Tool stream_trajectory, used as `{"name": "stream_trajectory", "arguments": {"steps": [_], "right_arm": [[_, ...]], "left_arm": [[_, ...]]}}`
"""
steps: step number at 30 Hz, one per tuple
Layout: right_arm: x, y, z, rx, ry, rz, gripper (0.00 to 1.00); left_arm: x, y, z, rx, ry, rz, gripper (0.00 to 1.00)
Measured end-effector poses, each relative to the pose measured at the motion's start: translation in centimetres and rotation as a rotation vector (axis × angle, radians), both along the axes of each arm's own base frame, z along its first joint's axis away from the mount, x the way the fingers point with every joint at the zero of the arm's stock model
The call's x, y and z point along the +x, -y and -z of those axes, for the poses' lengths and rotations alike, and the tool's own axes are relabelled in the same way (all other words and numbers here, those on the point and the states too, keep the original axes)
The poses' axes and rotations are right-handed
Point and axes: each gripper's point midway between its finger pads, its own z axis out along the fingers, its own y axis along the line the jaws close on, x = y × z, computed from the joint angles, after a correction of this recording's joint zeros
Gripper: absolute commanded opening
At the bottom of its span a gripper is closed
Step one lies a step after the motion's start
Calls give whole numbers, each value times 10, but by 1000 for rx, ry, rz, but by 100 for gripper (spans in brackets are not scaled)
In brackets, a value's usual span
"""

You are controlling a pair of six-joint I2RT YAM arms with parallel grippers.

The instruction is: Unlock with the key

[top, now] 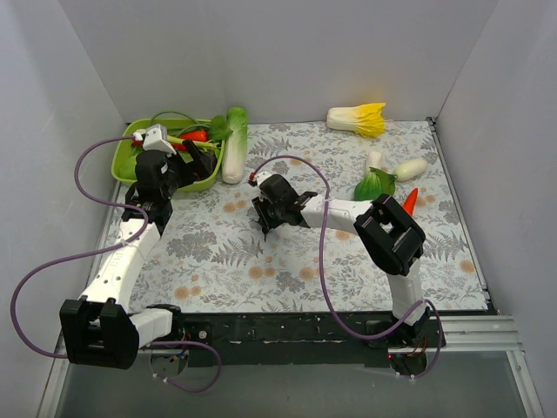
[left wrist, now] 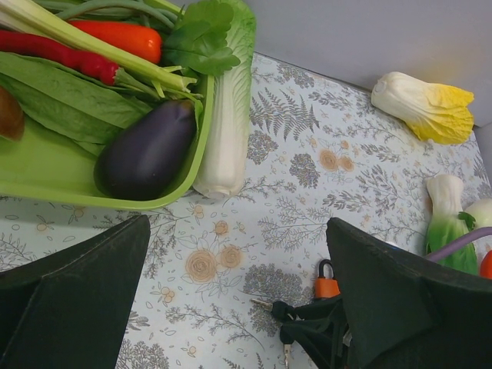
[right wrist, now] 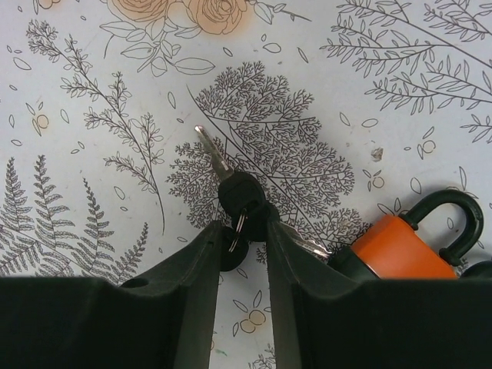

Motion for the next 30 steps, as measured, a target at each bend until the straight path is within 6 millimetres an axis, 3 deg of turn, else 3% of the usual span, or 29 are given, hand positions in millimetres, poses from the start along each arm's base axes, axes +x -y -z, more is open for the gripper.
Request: {"name": "stream_trajectory", "arguments": {"steps": [3,8,15,18,22,28,30], "right_arm": [[-2,0,2,-7,-6,-3,30],[-3,-1,2,-9,-5,-8,2],[-4,-1,0,-7,-8,-10,1],[-7,1,-10,2,-11,-18,1],[-9,-2,-52,84,10,-48,1],[-5,5,-152,268,99,-130,1],[-5,8,-177,319,122,-159,1]], "left_arm": [[0,0,0,0,-1,0,98],[0,2,1,-1,-2,12,98],[-4,23,-4,-20,20,143,98],[-8,36,-9,-36,38,216,98],[-16,56,-16,-63,69,346,98],[-51,100,-25,-154,126,662,98],[-65,112,-29,-190,149,767,98]]}}
